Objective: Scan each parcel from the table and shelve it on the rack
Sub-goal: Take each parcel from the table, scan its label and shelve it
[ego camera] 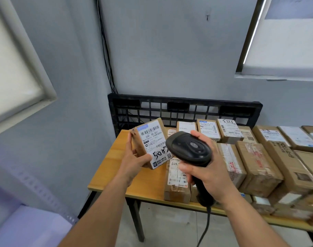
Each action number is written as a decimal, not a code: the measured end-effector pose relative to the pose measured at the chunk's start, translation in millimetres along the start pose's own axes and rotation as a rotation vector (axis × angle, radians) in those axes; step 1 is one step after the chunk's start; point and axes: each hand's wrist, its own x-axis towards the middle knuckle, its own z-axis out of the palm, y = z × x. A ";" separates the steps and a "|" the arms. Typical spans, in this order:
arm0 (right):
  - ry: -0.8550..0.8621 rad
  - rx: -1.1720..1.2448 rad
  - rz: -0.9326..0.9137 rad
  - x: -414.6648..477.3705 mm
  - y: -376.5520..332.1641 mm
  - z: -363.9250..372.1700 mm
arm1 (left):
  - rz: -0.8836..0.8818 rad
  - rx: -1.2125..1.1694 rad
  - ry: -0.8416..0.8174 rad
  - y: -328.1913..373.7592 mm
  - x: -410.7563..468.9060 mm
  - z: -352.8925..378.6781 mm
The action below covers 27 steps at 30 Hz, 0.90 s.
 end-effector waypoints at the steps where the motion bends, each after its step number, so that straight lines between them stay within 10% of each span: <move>1: -0.012 0.038 0.005 -0.4 -1.3 -0.1 | 0.019 0.010 0.019 1.0 0.5 -1.4; 27: -0.107 0.096 0.020 -19.2 -16.1 -15.6 | 0.125 0.102 0.176 9.5 -21.5 1.4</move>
